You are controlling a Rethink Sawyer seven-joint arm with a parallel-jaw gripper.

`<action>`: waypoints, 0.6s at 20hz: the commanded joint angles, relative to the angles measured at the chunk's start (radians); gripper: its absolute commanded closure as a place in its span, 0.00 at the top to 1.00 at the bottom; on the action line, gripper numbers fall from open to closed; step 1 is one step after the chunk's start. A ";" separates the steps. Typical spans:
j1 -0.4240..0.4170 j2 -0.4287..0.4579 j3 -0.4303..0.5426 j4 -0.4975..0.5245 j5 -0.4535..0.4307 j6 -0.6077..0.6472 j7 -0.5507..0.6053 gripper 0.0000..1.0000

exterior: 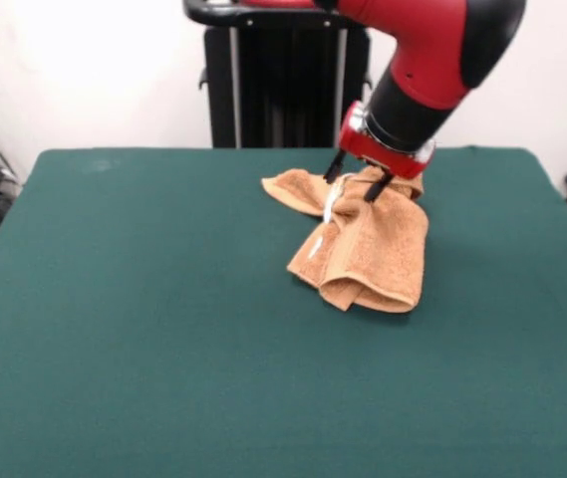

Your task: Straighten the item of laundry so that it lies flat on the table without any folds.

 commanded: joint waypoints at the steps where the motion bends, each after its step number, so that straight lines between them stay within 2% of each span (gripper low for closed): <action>1: 0.022 -0.018 0.026 -0.013 0.051 0.107 0.297 1.00; 2: 0.021 -0.018 0.028 -0.014 0.049 0.110 0.295 1.00; 3: 0.017 -0.018 0.034 -0.015 0.044 0.112 0.292 0.00; 8: 0.017 0.002 0.031 -0.023 0.029 0.109 0.285 0.00; 12: 0.063 0.030 -0.025 -0.042 -0.004 0.153 0.314 0.00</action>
